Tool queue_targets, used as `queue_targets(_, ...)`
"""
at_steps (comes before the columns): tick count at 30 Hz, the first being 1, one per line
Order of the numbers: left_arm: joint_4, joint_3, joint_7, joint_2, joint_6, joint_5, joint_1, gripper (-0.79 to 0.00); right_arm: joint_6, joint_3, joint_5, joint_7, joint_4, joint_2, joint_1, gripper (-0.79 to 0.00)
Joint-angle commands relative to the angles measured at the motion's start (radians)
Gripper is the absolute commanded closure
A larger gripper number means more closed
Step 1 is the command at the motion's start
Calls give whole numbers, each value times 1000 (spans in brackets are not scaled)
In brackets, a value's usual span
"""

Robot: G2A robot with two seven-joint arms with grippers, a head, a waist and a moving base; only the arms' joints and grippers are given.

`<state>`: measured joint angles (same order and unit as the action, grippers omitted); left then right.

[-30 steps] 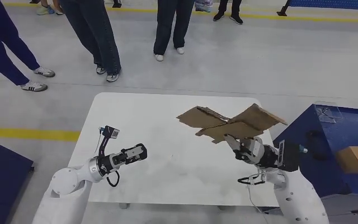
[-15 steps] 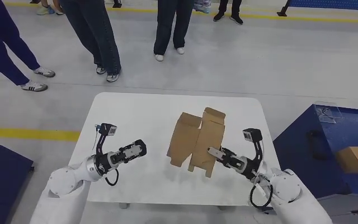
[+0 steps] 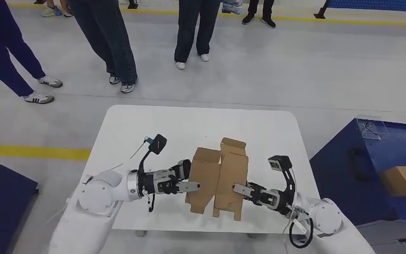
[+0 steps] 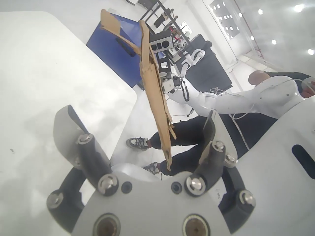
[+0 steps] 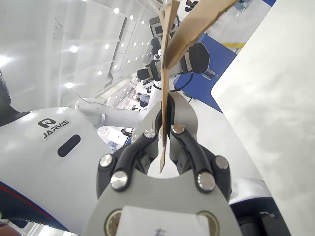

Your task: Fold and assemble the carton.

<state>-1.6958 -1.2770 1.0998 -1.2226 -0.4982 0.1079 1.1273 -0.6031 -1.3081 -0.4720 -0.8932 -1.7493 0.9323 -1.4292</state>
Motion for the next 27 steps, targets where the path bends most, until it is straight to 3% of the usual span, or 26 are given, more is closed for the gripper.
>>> queue_targets(1,8,18,-5,-1,14,19,-14,-465,-3,0,0,2,-3,1,-2,0)
queue_targets(5,29,38,-13,-1,29,49,-32,0,-11,-7,1,7,-12,2,-7,0)
queue_targets(8,44,41,-9,2,28,63,-40,0,-13,-12,2,10,-15,3,-7,0)
queue_targets(9,47,42,-8,3,25,65,-41,0,-15,-13,2,12,-16,3,-8,-185)
queue_targets(10,50,42,-8,4,23,67,-40,0,-19,-15,7,13,-17,4,-6,-699)
queue_targets(11,51,41,-9,5,22,70,-39,0,-23,-15,11,17,-17,4,-6,-785)
queue_targets(21,24,19,19,19,-16,156,-16,0,-27,-12,2,24,-20,6,-6,-785)
queue_targets(23,13,14,23,23,-21,162,-10,0,-34,-37,19,90,3,8,0,-785)
queue_targets(27,-4,12,34,29,-39,147,0,0,-143,-112,251,255,77,12,32,-785)
